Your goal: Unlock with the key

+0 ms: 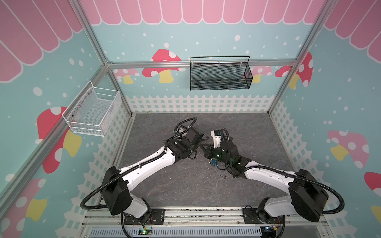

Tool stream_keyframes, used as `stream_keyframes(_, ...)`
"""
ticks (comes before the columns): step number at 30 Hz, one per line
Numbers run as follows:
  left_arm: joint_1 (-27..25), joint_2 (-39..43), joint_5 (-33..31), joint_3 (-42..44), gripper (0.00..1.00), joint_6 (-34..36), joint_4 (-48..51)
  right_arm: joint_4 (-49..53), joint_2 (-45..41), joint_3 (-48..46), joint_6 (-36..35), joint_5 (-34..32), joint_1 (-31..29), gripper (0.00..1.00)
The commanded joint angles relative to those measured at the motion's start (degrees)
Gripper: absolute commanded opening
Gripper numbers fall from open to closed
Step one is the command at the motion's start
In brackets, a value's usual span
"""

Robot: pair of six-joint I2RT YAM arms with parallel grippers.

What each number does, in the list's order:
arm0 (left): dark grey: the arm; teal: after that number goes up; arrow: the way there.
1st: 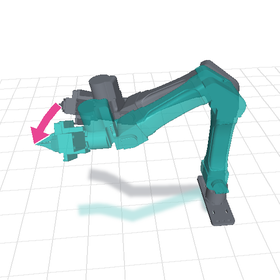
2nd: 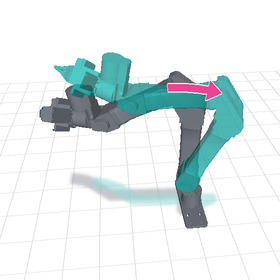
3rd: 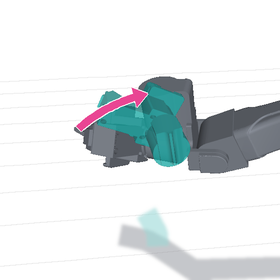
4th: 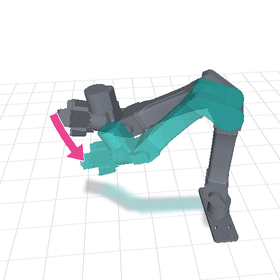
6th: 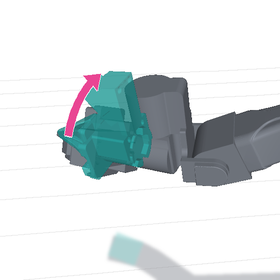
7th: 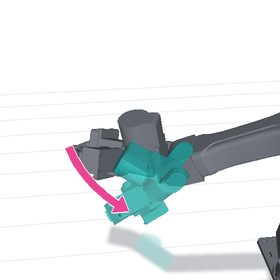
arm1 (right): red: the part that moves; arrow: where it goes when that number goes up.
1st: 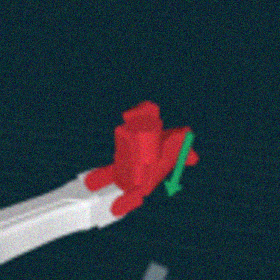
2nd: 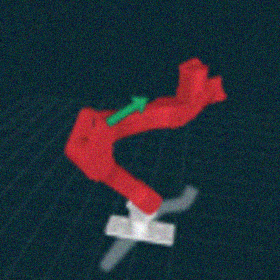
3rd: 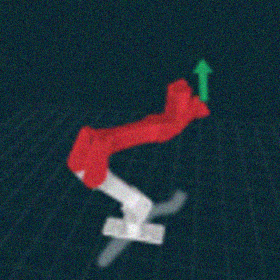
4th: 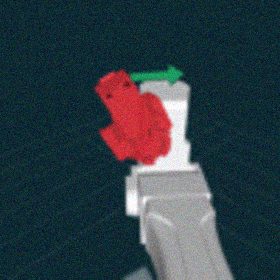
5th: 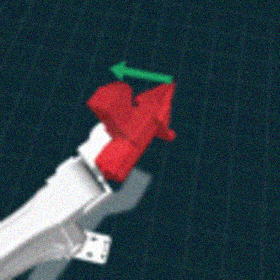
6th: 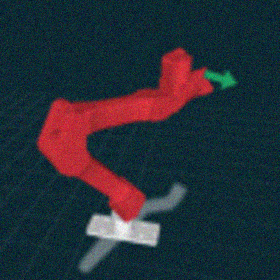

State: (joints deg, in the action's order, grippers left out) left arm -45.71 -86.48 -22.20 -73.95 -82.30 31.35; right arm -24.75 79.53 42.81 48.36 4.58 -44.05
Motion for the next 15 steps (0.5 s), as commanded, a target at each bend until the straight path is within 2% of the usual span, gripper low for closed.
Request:
stream_keyframes(1, 0.6, 1.9, -1.8, 0.2, 0.00, -1.1, -1.3, -0.9, -0.6, -0.5, 0.6, 0.7, -0.9, 0.00)
stream_keyframes(15, 0.8, 1.8, -1.1, 0.7, 0.00, -1.3, -1.6, 0.5, -2.1, 1.2, -0.5, -1.5, -0.9, 0.00)
